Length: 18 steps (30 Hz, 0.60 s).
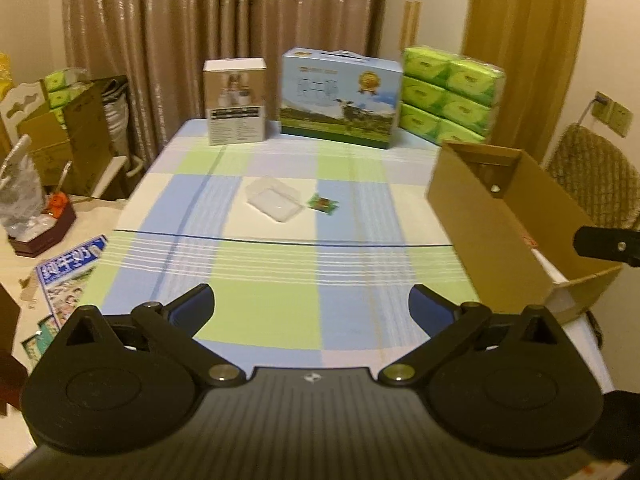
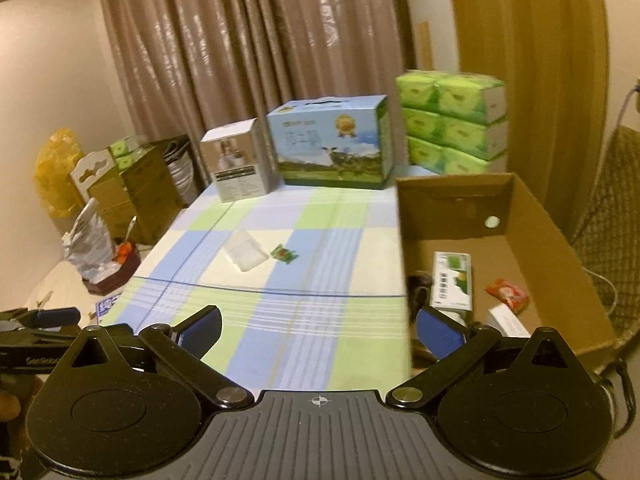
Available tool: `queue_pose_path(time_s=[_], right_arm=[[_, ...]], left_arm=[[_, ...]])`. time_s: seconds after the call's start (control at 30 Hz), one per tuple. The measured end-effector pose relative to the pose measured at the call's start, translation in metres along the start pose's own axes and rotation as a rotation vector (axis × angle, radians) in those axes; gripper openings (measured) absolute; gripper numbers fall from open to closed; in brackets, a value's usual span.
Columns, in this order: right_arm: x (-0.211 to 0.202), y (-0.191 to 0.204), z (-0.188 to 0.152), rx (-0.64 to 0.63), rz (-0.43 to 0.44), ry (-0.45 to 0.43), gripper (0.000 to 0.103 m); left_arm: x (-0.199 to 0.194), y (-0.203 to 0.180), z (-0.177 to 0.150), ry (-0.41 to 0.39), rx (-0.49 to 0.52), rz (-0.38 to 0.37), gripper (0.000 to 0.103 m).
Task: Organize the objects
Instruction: 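Withdraw both tools from the box toward the clear container and green candy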
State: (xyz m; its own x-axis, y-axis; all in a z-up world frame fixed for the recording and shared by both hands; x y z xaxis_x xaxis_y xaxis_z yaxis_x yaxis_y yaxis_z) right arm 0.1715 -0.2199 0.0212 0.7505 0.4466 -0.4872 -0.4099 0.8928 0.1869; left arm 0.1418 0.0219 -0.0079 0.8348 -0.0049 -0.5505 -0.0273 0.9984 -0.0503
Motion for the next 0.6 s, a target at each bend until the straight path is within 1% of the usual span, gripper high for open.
queue_pose_path(time_s=[0.17,0.3,0.47,0.6], right_arm=[[0.028,0.017,0.005,-0.03,0.031,0.011,0.101],[0.056,0.028,0.004,-0.052,0.049,0.02,0.101],[0.096,0.035,0.0,-0.05,0.072,0.035,0.101],[0.135,0.035,-0.006,-0.06,0.069,0.054,0.1]], left_arm=[[0.017,0.026,0.008,-0.011,0.011,0.054,0.102],[0.04,0.044,0.011,-0.003,0.012,0.081,0.102],[0.073,0.058,0.011,0.01,0.029,0.082,0.102],[0.105,0.069,0.007,0.03,0.019,0.084,0.102]])
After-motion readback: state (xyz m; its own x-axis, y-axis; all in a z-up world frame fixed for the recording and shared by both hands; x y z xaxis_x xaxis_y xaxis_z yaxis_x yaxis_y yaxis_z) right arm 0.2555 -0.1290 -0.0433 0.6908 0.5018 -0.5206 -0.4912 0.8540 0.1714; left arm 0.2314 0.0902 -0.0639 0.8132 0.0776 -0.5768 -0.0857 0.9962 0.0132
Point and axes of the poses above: each gripper's, at about its wrist camera, not at the fingertips, and x roughly the way its jaws point, y to its left, z to its top, the point moved 5 cm from there along x, roughly the way its jaws point, and after that the axes turned 7 degrees about -y, right-handed, at the moved point
